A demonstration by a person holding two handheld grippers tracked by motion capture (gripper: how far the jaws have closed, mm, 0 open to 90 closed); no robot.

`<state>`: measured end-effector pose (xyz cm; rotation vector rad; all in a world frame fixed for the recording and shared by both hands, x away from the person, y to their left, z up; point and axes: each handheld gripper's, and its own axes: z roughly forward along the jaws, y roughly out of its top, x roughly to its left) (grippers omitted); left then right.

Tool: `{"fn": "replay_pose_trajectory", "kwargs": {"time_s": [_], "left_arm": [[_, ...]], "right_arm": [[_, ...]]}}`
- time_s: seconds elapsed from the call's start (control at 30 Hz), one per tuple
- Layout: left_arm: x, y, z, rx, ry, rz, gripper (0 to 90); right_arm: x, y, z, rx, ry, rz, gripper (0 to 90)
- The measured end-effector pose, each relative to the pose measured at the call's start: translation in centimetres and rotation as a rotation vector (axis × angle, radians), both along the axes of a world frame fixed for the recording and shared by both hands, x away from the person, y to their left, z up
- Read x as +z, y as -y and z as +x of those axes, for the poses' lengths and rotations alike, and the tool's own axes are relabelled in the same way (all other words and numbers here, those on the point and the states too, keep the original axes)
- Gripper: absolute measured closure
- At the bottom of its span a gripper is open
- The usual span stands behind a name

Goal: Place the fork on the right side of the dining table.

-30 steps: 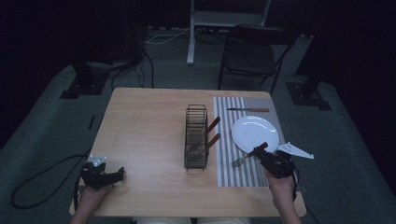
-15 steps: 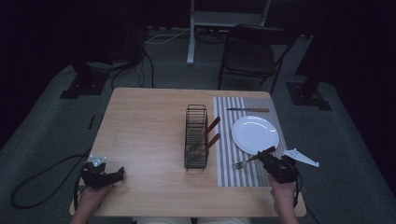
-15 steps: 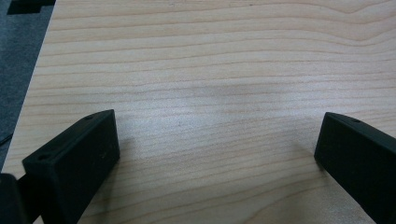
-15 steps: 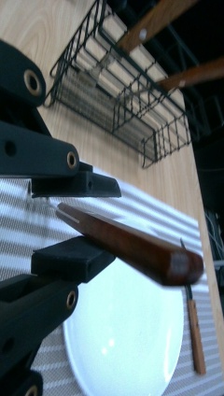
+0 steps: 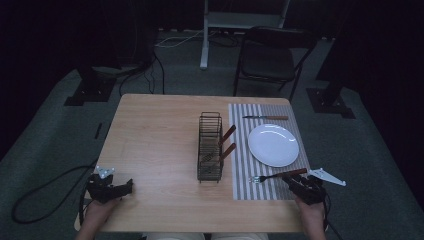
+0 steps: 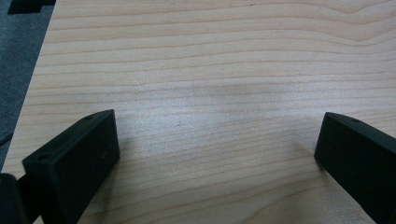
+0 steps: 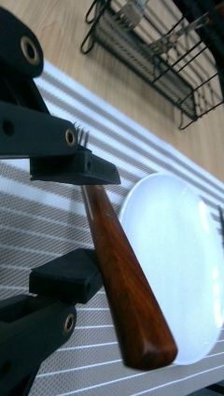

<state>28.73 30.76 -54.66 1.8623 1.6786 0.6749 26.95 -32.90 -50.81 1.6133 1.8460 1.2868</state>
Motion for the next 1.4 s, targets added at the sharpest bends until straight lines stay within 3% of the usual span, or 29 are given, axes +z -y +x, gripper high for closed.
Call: {"fn": "replay_pose_trajectory", "kwargs": {"time_s": [0.2,0.43,0.67,0.9,1.07,1.17,1.3,1.4], "left_arm": [[0.0,0.0,0.0,0.000,0.000,0.000,0.3],[0.0,0.0,0.0,0.002,0.000,0.000,0.3],[0.0,0.0,0.0,0.002,0.000,0.000,0.3],[0.0,0.0,0.0,0.002,0.000,0.000,0.3],[0.0,0.0,0.0,0.002,0.000,0.000,0.3],[0.0,0.0,0.0,0.002,0.000,0.000,0.3],[0.0,0.0,0.0,0.002,0.000,0.000,0.3],[0.0,0.0,0.0,0.002,0.000,0.000,0.3]], "right_arm": [[-1.5,0.6,-0.1,0.025,-0.030,-0.020,53.2],[-2.6,1.8,-0.4,-0.009,-0.063,-0.025,52.6],[-3.4,1.5,-1.0,-0.011,-0.076,-0.044,47.4],[-3.5,0.7,-1.7,-0.045,-0.068,-0.118,33.7],[-3.8,0.4,-1.8,-0.072,-0.091,-0.145,24.1],[-3.9,0.0,-1.8,-0.076,-0.103,-0.183,12.7],[-4.1,-0.7,-1.8,-0.123,-0.106,-0.265,12.3],[-4.2,-0.9,-2.0,-0.160,-0.106,-0.291,12.2]]}}
